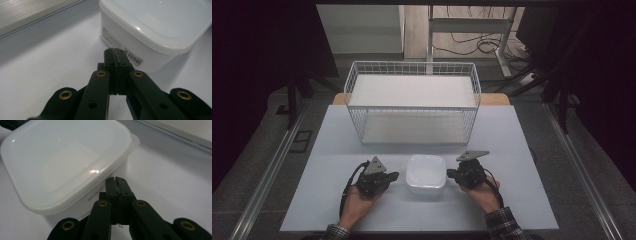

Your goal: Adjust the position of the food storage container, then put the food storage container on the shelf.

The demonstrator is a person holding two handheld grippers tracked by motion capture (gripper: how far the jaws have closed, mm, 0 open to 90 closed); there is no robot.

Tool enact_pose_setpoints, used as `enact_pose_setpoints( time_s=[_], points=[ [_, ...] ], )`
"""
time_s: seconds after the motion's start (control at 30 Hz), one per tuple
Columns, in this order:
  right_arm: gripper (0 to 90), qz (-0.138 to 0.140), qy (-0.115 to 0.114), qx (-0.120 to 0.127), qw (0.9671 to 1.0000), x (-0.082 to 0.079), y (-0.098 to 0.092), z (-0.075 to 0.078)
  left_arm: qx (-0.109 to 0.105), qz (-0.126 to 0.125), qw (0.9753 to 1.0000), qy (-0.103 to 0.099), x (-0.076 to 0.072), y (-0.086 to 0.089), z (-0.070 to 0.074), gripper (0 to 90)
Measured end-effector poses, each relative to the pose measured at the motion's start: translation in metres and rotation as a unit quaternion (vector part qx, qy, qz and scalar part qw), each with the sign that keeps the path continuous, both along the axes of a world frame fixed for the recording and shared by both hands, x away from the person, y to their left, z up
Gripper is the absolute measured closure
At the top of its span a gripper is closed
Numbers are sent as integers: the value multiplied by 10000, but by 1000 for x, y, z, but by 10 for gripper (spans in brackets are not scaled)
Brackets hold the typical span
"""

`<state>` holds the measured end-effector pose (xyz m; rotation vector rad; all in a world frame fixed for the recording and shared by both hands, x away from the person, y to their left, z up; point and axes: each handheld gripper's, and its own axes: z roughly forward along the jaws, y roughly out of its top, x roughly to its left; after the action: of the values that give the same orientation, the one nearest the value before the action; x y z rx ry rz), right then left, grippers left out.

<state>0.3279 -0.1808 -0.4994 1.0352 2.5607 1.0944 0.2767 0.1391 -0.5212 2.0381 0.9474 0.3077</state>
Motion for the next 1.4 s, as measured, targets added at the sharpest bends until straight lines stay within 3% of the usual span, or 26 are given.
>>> enact_pose_setpoints(
  time_s=[0.2, 0.33, 0.53, 0.63, 0.73, 0.83, 0.93, 1.13, 1.4],
  points=[
    [890, 124, -68, -34, 9999, 6, 16, -1, 113, -60, 9999, 16, -3, -3, -2, 899],
    [885, 117, -215, -120, 9996, 2, 14, 0, 177, 22, 9998, -25, -5, 0, -1, 891],
    [816, 163, -637, -202, 9976, -10, -5, 10, 133, 126, 9998, 14, -10, 13, 0, 727],
    [718, 174, -783, -165, 9966, -17, -13, 13, 117, 182, 9998, 38, -12, 17, -1, 599],
    [527, 179, -869, -219, 9958, -20, -16, 11, 173, 272, 9995, -31, -14, 21, -2, 440],
    [380, 218, -897, -436, 9948, -17, -18, 4, 160, 334, 9993, -107, -14, 25, -4, 314],
    [257, 220, -769, -344, 9962, -13, -20, 0, 54, 431, 9990, -135, -12, 28, -5, 177],
    [120, 250, -735, -203, 9968, -12, -17, -2, -95, 499, 9986, -122, -10, 30, -6, 126],
    [63, 293, -747, -64, 9968, -10, -16, 3, -372, 435, 9981, -214, -6, 32, -4, 107]
  ],
)
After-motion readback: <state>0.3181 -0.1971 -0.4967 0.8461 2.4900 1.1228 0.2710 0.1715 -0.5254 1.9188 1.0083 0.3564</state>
